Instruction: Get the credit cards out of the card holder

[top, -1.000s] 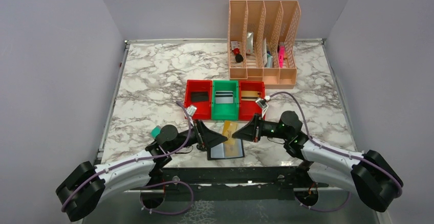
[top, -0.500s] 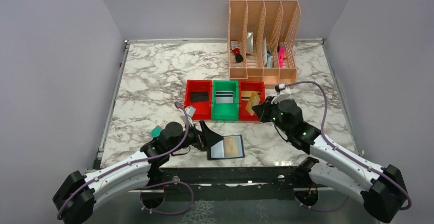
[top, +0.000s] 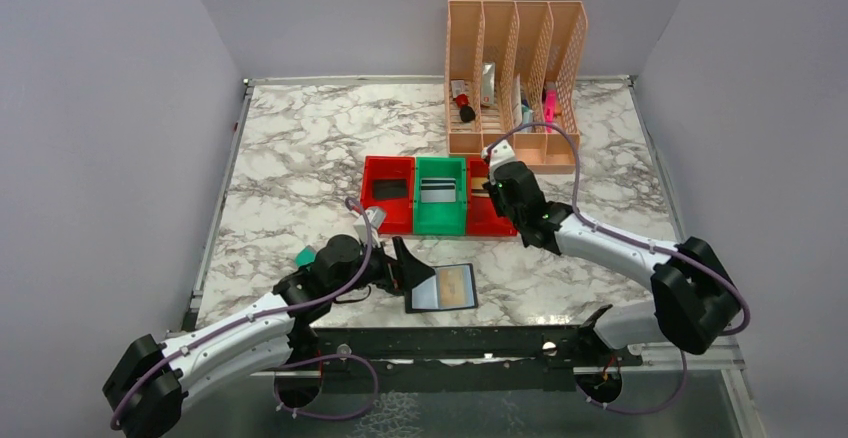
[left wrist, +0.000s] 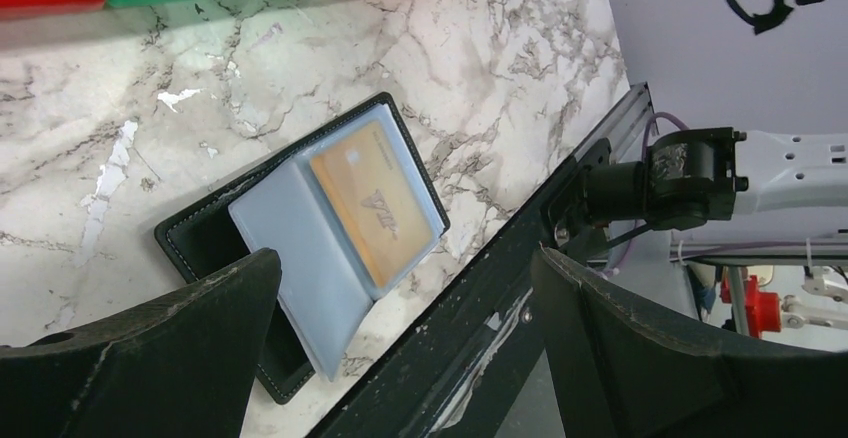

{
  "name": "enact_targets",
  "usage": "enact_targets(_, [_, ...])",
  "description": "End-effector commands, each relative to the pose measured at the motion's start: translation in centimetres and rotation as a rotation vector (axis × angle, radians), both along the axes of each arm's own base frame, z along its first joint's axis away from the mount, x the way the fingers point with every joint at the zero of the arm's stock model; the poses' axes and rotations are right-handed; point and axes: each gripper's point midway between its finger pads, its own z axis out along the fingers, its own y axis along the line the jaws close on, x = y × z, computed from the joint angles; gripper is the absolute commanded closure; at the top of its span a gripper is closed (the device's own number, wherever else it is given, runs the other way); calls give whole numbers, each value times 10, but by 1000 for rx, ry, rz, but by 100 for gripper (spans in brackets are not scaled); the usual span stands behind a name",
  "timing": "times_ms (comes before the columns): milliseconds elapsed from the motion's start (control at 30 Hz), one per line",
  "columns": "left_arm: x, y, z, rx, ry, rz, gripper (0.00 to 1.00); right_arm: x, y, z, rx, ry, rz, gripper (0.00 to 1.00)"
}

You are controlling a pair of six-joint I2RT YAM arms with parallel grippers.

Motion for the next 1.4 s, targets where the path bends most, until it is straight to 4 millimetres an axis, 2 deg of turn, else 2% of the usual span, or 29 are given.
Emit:
enact_targets(0, [5,0,6,31,-37,-6,1,20,-4,-3,-209,-46,74,99])
enact_targets(100, [4,-1,4,52,-30,-25,1,26,-7,-11,-298,-62,104,99])
enact_targets(233, [4,1,1,82,-29,-25,1,34,-10,-12,-394,-128,149,99])
enact_targets(467, [7,2,4,91,-42,-17,1,38,2,-12,-423,-163,245,99])
enact_targets(733, [5,4,4,96,-33,-16,1,42,-5,-36,-596,-123,312,99])
enact_targets(1000, [5,5,5,96,-29,-11,1,43,-2,-38,-620,-152,358,96])
enact_targets(1367, [5,4,2,105,-26,-14,1,46,0,-62,-683,-120,418,93])
